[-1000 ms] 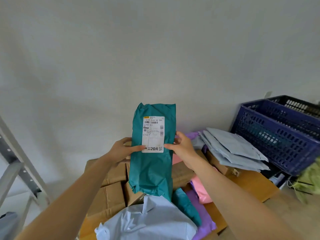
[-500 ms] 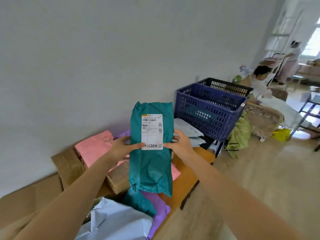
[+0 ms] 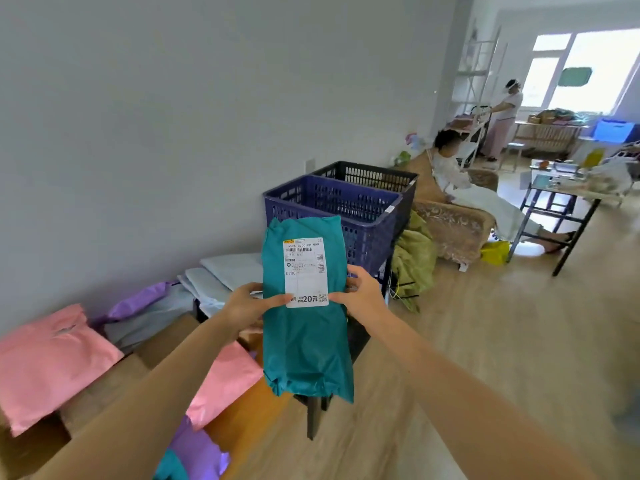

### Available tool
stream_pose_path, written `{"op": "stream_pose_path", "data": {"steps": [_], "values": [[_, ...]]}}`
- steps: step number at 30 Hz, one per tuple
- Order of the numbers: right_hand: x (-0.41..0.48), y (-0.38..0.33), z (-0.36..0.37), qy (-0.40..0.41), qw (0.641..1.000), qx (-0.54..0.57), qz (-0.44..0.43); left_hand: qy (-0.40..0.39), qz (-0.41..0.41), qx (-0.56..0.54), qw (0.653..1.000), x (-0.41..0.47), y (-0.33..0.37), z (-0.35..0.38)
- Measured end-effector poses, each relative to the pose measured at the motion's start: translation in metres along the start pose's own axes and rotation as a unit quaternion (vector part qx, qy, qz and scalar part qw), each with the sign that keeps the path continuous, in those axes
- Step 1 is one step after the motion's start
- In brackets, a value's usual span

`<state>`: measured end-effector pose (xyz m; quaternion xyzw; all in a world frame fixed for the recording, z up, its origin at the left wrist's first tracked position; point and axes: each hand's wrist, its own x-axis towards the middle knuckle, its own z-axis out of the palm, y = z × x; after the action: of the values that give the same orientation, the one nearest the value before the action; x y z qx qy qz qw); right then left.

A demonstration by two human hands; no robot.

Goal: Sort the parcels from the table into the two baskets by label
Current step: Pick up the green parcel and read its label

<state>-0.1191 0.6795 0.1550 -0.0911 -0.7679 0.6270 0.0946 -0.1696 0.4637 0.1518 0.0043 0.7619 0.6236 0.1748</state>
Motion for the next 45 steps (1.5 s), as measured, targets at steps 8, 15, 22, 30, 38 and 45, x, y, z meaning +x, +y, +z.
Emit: {"op": "stream_pose_path", "data": {"steps": [8,15,22,30,38,45], "values": [[0.022,0.044,-0.121,0.007,1.0,-0.011,0.022,-0.027,-0.022,0.02,0.999,0.028,0.009,0.126],[0.041,0.075,-0.203,0.037,0.998,-0.005,0.05,-0.059,-0.035,0.054,0.996,0.066,0.025,0.213],[0.094,0.096,-0.258,0.067,0.995,0.028,0.064,-0.086,-0.031,0.056,0.994,0.131,0.051,0.273],[0.216,0.091,-0.303,0.066,0.996,0.022,0.058,-0.078,-0.027,0.033,0.996,0.245,0.1,0.314],[0.342,0.094,-0.346,0.064,0.996,-0.001,0.062,-0.068,-0.031,-0.005,0.997,0.36,0.143,0.354],[0.424,0.11,-0.384,0.06,0.996,-0.015,0.065,-0.059,-0.033,-0.002,0.998,0.428,0.166,0.395]]}}
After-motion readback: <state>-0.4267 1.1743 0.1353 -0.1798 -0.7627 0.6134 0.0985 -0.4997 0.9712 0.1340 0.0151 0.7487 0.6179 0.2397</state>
